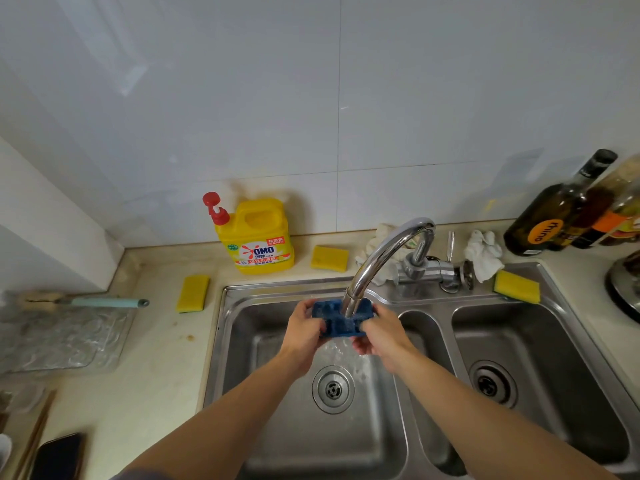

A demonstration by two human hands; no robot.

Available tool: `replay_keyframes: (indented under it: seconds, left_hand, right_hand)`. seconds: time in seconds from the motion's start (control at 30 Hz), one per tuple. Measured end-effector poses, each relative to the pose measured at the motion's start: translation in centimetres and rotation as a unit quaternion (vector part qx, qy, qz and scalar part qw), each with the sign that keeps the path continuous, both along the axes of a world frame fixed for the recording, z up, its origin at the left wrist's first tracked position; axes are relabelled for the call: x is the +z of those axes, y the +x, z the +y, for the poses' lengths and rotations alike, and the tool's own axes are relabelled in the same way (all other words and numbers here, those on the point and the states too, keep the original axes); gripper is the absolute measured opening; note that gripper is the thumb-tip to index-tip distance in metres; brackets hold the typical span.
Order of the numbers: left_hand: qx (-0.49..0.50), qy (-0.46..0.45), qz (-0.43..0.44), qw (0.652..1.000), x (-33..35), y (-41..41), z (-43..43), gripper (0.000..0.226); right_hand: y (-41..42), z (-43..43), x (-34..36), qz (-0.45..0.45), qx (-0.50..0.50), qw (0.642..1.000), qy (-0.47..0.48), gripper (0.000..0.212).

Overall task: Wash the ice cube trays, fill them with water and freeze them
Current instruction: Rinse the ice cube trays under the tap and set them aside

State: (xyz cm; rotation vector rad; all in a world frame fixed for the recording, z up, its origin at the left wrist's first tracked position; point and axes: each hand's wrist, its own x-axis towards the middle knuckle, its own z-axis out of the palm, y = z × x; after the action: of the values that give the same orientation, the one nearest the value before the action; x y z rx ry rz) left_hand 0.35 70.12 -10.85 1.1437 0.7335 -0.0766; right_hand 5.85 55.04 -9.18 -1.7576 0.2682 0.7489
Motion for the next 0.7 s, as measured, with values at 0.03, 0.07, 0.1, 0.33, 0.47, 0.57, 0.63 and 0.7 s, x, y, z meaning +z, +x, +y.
replay_keyframes:
  seconds: [0.03,0.07,0.1,0.33,0.47,0.57,0.63,0.7]
  left_hand:
    - [-0.014,0.014,0.004,1.0,-0.2,-0.1,0.0,0.046]
    - [-0.034,0.025,0.011,0.999,-0.5,-0.2,-0.1,0.041]
    - [-0.056,0.03,0.021,0.998,-0.8,-0.3,-0.2,0.037]
    - [-0.134,0.059,0.038,0.988,-0.8,-0.7,0.0,0.021]
    - [-0.131,0.06,0.039,0.989,-0.6,-0.4,-0.2,0.022]
    - [-0.111,0.055,0.046,0.991,-1.0,-0.2,-0.4,0.029]
    - [-0.095,0.061,0.052,0.992,-1.3,-0.2,-0.5,0.029]
    - [-0.091,0.065,0.057,0.992,-1.5,-0.1,-0.6,0.027]
  right_hand:
    - [-0.2,0.2,0.1,-0.011,0.006,1.0,-0.007,0.034]
    - [-0.3,0.4,0.2,-0.027,0.016,0.999,-0.018,0.033]
    - [-0.4,0.5,0.2,-0.047,0.029,0.998,-0.03,0.032]
    - [-0.4,0.0,0.7,-0.094,0.077,0.991,-0.048,0.035]
    - [-0.7,-0.3,1.2,-0.105,0.074,0.991,-0.036,0.035]
    - [-0.8,-0.2,1.4,-0.115,0.086,0.989,-0.039,0.038]
    - [-0.9,-0.1,1.6,-0.122,0.094,0.987,-0.036,0.038]
    - [-0.9,-0.1,1.7,-0.133,0.095,0.986,-0.039,0.038]
